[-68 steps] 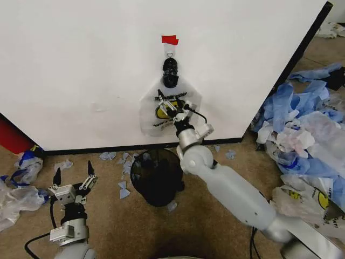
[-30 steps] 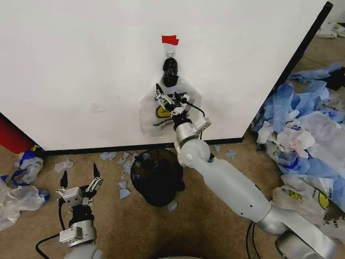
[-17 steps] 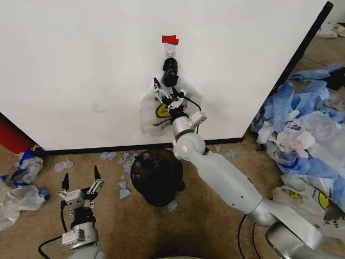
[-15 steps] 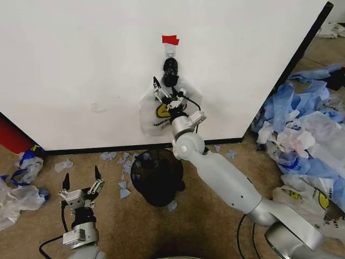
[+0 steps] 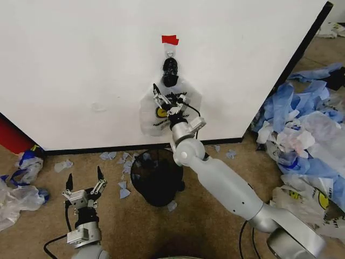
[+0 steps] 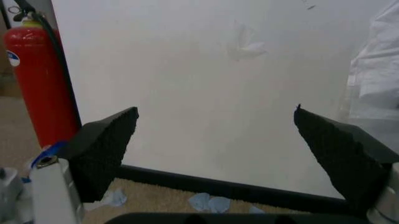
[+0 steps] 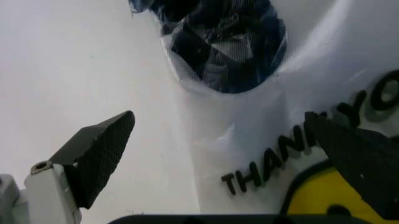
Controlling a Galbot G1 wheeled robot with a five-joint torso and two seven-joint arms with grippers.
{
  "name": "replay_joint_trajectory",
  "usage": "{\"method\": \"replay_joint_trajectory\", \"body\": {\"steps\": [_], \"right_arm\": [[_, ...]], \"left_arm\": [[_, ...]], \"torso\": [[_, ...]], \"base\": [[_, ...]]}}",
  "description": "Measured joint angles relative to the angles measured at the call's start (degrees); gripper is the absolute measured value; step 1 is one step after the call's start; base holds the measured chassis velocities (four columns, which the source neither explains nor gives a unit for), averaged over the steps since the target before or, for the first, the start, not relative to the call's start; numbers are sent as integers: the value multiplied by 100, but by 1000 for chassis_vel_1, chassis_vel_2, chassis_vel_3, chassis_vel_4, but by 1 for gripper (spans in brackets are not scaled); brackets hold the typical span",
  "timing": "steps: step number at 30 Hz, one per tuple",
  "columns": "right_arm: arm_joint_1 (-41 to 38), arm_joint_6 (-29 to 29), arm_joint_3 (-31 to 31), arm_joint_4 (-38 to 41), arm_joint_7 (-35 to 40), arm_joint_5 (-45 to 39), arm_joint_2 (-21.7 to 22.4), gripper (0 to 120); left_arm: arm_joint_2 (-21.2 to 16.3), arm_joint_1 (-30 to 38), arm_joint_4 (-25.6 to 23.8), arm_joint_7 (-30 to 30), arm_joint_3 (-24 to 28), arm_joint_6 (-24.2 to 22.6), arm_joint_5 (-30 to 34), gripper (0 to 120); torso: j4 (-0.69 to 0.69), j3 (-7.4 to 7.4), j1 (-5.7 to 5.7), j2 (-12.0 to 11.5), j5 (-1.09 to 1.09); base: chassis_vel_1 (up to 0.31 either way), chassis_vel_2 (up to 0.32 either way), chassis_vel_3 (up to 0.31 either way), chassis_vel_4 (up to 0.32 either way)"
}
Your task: Pick up the garbage bag from the wall and place it over the trash bin.
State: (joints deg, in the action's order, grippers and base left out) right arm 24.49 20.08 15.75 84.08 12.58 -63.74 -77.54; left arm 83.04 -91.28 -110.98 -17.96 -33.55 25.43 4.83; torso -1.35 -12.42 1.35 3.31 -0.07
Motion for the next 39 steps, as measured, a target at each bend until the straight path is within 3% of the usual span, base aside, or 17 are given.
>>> {"method": "replay_joint_trajectory", "body": {"steps": [30,35,39], "right_arm": [[-254,39,-80,-75,-74,-86,-165,100],[-249,55,-85,-82,-98,-86,-209,86],[-204,63,-87,-44,-108,-77,-251,67]], "left_arm": [[276,-1,211,-12,84,182,-233,98],[309,-25,231,-53,88,213,-279,98],[307,-28,233,-72,73,222,-287,98]], "torso": [[0,0,0,1,0],[0,0,0,1,-1],[0,0,0,1,0]], "base": [[0,0,0,0],[0,0,0,0],[0,0,0,0]]}}
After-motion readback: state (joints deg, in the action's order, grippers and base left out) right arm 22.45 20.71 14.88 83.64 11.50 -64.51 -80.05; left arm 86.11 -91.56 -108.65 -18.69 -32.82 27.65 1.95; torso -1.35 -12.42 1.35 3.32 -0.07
